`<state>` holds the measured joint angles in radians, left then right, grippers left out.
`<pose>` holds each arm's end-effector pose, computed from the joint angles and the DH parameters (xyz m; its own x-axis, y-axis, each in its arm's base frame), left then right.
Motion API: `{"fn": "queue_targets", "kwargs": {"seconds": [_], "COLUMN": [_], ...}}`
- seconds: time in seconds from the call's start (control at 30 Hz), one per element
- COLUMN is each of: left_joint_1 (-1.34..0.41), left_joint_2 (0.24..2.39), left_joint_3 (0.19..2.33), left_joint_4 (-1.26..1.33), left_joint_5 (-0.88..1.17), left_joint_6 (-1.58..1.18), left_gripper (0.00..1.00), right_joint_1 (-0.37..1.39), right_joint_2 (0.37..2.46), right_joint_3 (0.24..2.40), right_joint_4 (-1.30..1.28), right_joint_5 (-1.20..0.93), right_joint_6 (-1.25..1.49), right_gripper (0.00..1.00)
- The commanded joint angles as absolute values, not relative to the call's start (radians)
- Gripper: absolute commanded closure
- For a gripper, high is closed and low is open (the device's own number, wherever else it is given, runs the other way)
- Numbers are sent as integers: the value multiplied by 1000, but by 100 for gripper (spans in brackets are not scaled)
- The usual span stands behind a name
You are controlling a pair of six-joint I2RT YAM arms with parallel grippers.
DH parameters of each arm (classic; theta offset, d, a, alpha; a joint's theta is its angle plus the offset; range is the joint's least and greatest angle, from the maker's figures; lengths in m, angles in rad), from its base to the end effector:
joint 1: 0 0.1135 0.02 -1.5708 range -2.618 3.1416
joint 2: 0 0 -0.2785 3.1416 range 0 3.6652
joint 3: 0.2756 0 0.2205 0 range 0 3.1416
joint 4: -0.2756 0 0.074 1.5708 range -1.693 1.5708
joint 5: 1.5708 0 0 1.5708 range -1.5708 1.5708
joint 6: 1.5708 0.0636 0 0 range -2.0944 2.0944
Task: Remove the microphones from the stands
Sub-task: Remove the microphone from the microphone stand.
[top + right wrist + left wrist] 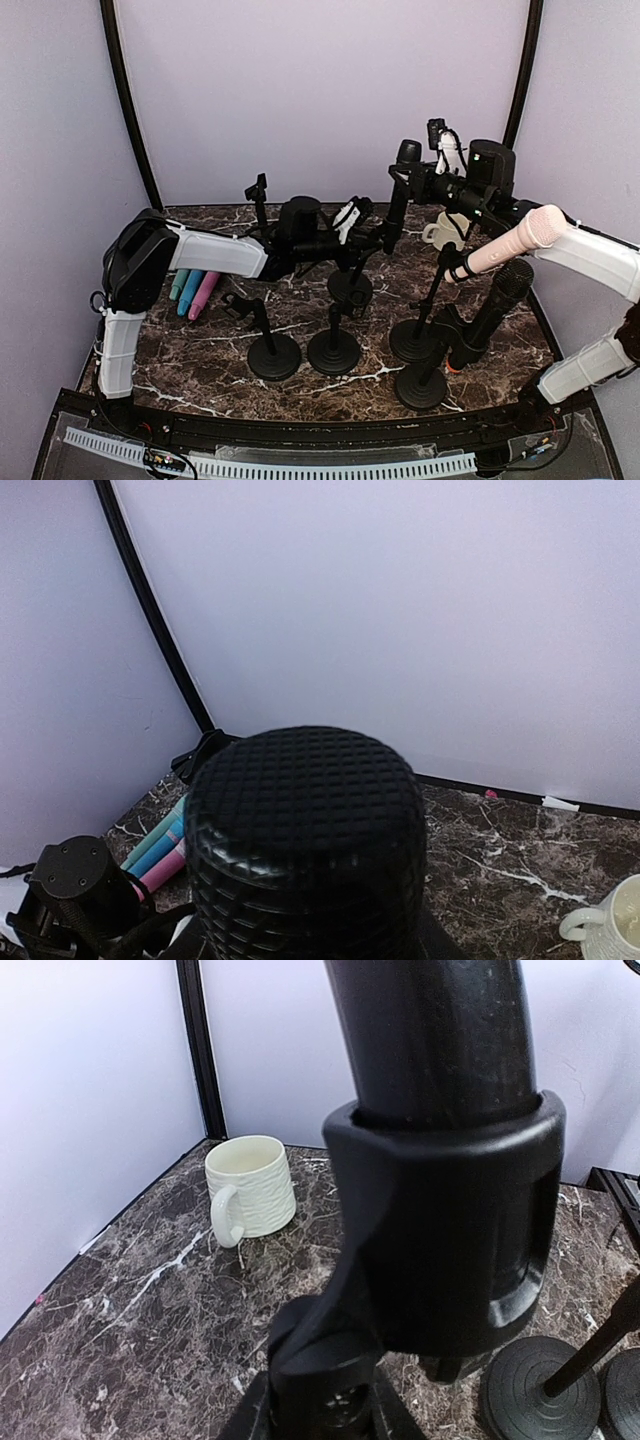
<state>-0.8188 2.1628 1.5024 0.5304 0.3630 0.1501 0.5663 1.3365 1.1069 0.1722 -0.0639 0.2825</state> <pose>0.3333 -0.3894 0.2445 0.0505 0.1506 -0.9873 0.9261 0.3630 0.1028 0.2618 0.1713 0.3866 -0.2107 0.1957 -0.9578 -0.5524 0.7845 0.2818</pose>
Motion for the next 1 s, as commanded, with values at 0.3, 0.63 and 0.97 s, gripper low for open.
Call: {"fn": "queue_targets", "kwargs": {"seconds": [0.3,0.63,0.97], "left_joint_1": [-807,-806,-805], "left_joint_2": [2170,2172,2171], "left_joint_3": [1440,1440,1450], "left_joint_4": [381,377,376], "left_joint_5": [316,314,319], "left_joint_6": [161,164,147], "left_gripper": [100,100,100], "right_joint_1": [555,555,555], "right_joint_2": [1204,1195,1178], "right_joint_3": [1209,1222,1233], "right_joint_4": [569,573,553], "right_joint_5": [88,86,99], "right_joint_6": [328,325,305], "right_gripper": [100,100,100]}}
